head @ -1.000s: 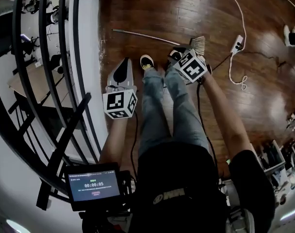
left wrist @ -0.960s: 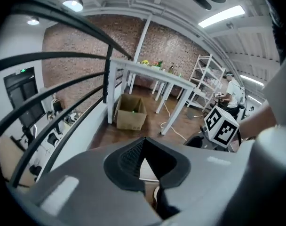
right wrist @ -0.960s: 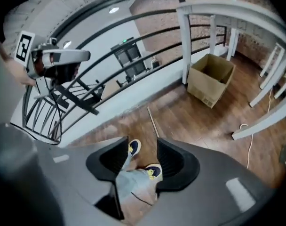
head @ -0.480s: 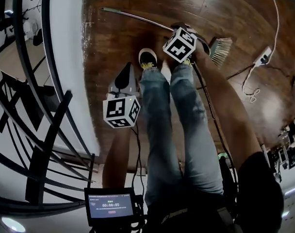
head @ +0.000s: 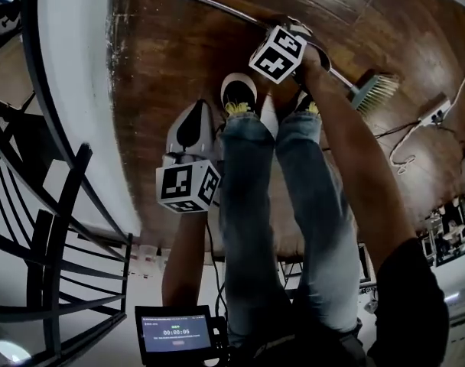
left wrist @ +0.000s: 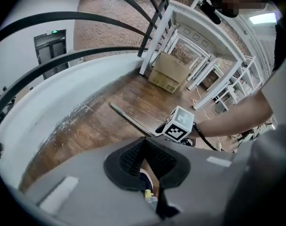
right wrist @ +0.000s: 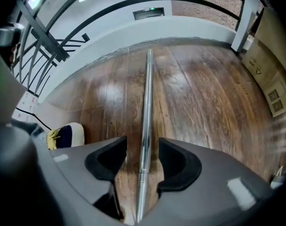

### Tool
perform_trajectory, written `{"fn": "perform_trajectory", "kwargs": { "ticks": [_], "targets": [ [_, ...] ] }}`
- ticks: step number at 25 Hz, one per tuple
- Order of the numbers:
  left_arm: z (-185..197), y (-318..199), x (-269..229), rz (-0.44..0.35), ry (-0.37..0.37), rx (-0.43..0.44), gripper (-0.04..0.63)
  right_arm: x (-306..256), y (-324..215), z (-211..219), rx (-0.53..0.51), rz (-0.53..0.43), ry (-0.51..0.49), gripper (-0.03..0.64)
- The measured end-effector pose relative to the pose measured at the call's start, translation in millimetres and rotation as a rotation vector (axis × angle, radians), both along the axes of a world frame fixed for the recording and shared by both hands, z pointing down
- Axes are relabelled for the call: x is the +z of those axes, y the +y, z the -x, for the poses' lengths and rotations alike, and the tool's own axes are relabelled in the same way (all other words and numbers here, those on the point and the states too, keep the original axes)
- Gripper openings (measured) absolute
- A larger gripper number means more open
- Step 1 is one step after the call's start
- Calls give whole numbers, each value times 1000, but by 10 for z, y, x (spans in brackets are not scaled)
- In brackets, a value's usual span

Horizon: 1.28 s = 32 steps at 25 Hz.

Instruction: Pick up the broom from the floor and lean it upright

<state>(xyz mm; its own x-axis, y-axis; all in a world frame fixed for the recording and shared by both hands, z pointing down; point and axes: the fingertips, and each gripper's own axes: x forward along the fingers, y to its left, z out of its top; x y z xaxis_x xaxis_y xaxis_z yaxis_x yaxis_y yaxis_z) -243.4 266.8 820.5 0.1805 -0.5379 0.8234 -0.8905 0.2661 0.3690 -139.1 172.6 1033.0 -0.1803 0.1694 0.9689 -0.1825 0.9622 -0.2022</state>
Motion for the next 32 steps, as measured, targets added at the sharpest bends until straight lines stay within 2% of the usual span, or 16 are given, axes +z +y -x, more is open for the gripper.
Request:
{"fn": "perform_trajectory", "kwargs": {
  "ticks": [6,8,9,12,14,16,21,26,32],
  "targets": [
    [51,-15,67,-7,-6,2,14,193,-41,42,37,7,51,198],
    [55,-27,76,-11,-5,6,14,246,-32,12,34,-40,81,155],
    [58,-36,83,-15,-5,6,14,264,-37,7,26,-70,88,155],
    [42,-60,111,-19,1,7,14,271,-27,3,-1,-113,72,153],
    [32,-81,88,-20,0,10,14,239,21,-6,-11,-106,60,80],
    [19,-127,-15,-32,-1,8,14,118,-4,-32,16,-107,40,78],
    [-36,-322,-433,-67,-10,39,14,-716,-518,-62,147,-176,-103,77],
    [-238,-592,-1242,-107,-1,101,14,-1956,-859,-344,282,-184,-251,75],
    [-477,-1365,-2095,-260,-23,256,14,-3071,-1534,-854,467,-345,-330,75]
  ]
}}
